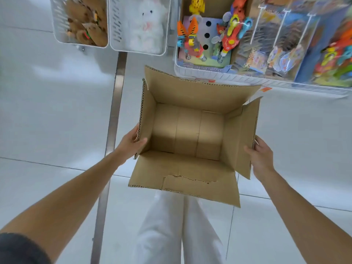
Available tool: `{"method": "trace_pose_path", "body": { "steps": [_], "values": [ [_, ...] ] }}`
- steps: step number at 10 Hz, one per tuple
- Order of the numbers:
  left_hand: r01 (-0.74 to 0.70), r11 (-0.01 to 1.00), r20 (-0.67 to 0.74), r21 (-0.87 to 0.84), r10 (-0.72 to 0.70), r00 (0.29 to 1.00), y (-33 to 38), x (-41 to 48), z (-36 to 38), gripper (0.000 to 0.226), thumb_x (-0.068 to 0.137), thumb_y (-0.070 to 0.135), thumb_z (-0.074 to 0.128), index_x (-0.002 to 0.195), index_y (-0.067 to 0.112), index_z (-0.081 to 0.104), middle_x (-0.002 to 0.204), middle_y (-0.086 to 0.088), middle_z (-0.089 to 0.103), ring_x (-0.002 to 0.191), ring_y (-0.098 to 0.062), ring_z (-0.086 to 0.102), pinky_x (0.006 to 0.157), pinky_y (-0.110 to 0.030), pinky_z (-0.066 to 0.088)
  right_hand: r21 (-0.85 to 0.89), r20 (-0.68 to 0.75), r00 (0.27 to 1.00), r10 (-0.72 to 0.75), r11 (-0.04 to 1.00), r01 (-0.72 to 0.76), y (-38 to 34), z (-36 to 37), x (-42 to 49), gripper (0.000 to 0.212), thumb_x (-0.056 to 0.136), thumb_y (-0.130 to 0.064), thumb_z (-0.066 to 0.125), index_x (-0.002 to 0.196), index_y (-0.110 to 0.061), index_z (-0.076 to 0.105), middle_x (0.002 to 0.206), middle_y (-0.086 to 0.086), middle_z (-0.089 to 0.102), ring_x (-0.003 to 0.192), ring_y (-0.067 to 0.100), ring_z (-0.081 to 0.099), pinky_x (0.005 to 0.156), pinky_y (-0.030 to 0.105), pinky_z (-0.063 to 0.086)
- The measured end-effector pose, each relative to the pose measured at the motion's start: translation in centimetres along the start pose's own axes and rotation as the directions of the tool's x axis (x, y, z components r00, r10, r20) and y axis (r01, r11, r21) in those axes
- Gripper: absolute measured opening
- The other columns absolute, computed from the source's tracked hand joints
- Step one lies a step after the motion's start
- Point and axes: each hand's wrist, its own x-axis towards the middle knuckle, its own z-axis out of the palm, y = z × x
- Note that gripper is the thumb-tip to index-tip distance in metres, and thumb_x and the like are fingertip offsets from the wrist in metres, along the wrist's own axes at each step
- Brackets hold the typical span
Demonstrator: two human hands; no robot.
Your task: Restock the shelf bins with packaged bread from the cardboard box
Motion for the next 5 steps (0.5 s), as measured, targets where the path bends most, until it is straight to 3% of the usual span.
{"method": "trace_pose_path", "body": {
  "steps": [1,2,3,4,5],
  "values": [
    [0.023,0.999,-0.049,0.025,-0.021,0.999,-1.4,1.1,1.1,0.058,0.094,0.004,0.057,0.138,0.040,0.046,0.113,0.024,0.067,0.103,0.002,0.062,0.094,-0.021,0.048,-0.062,-0.021,1.000,-0.005,0.998,0.004,1.7,0.9,1.0,0.051,0.083,0.008,0.057,0.121,-0.024,0.066,0.106,-0.009,0.074,0.102,0.014,0.069,0.096,0.037,0.052],
    [0.036,0.999,-0.060,0.035,-0.033,0.998,-2.6,1.2,1.5,0.066,0.091,0.003,0.060,0.143,0.039,0.043,0.123,0.019,0.065,0.112,0.000,0.061,0.100,-0.028,0.048,-0.114,-0.023,1.000,-0.021,0.993,0.018,2.6,1.4,0.9,0.052,0.082,0.008,0.056,0.095,-0.042,0.068,0.095,-0.017,0.074,0.092,0.010,0.068,0.095,0.038,0.053],
    [0.035,0.998,-0.083,0.056,-0.030,0.996,-3.4,1.2,1.5,0.069,0.087,0.008,0.064,0.141,0.046,0.043,0.127,0.018,0.063,0.114,-0.007,0.062,0.098,-0.045,0.051,-0.151,-0.024,0.999,-0.036,0.988,0.032,2.8,1.4,0.5,0.052,0.082,0.005,0.056,0.089,-0.046,0.068,0.095,-0.018,0.073,0.091,0.009,0.067,0.094,0.038,0.052],
    [0.087,0.993,-0.199,0.074,-0.070,0.977,-2.0,0.2,2.0,0.060,0.083,0.019,0.067,0.135,0.043,0.051,0.117,0.013,0.068,0.091,-0.018,0.068,0.080,-0.052,0.057,-0.153,-0.026,1.000,-0.008,0.988,0.004,2.2,1.4,-0.2,0.042,0.080,-0.006,0.062,0.107,-0.038,0.067,0.106,-0.012,0.072,0.101,0.011,0.067,0.097,0.040,0.052],
    [0.178,0.967,-0.400,0.180,-0.093,0.912,0.4,-1.6,2.8,0.052,0.084,0.029,0.069,0.133,0.029,0.054,0.116,0.004,0.065,0.095,-0.020,0.066,0.077,-0.041,0.060,-0.222,-0.127,0.992,0.020,0.974,-0.048,1.5,2.3,-1.9,0.049,0.082,-0.019,0.064,0.130,-0.023,0.055,0.121,-0.002,0.066,0.108,0.017,0.064,0.084,0.033,0.055]
  ]
}}
